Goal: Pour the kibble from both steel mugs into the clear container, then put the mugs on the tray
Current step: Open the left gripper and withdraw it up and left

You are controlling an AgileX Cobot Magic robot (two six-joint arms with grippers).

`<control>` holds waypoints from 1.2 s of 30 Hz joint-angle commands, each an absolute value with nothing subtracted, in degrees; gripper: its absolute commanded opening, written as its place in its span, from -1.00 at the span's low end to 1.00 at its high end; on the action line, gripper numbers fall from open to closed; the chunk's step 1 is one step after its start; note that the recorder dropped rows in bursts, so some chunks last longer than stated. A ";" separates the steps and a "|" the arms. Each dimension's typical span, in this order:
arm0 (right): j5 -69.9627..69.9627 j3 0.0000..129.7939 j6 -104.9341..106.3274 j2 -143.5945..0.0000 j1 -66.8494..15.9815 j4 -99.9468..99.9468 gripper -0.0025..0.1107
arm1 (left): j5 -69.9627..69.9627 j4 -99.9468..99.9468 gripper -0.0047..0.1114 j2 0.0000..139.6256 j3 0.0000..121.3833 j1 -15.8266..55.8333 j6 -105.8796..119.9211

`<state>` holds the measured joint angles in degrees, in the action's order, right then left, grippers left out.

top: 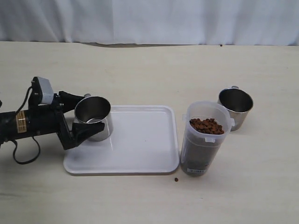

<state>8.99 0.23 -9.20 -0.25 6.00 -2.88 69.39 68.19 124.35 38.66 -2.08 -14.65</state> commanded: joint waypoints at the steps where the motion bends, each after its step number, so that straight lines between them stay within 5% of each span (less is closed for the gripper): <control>1: 9.26 0.00 -9.15 0.00 5.91 -2.73 -0.87 | 69.96 75.81 0.48 120.58 38.39 -5.76 -19.86; 20: 9.26 0.00 -9.15 0.00 5.91 -2.73 -0.87 | 69.96 80.69 0.45 105.87 38.39 -8.24 -37.76; 23: 9.26 0.00 -9.15 0.00 5.91 -2.73 -0.87 | 69.96 79.21 0.17 99.81 38.39 -8.24 -42.01; 28: 9.26 0.00 -9.15 0.00 5.91 -2.73 -0.87 | 69.96 75.35 -0.84 89.29 38.49 -8.24 -48.94; 31: 9.26 0.00 -9.15 0.00 5.91 -2.73 -0.87 | 68.90 74.10 -0.92 82.16 38.49 -8.24 -55.51; 36: 9.26 0.00 -9.15 0.00 5.91 -2.73 -0.87 | 46.23 70.82 -0.92 68.47 35.09 -8.24 -61.40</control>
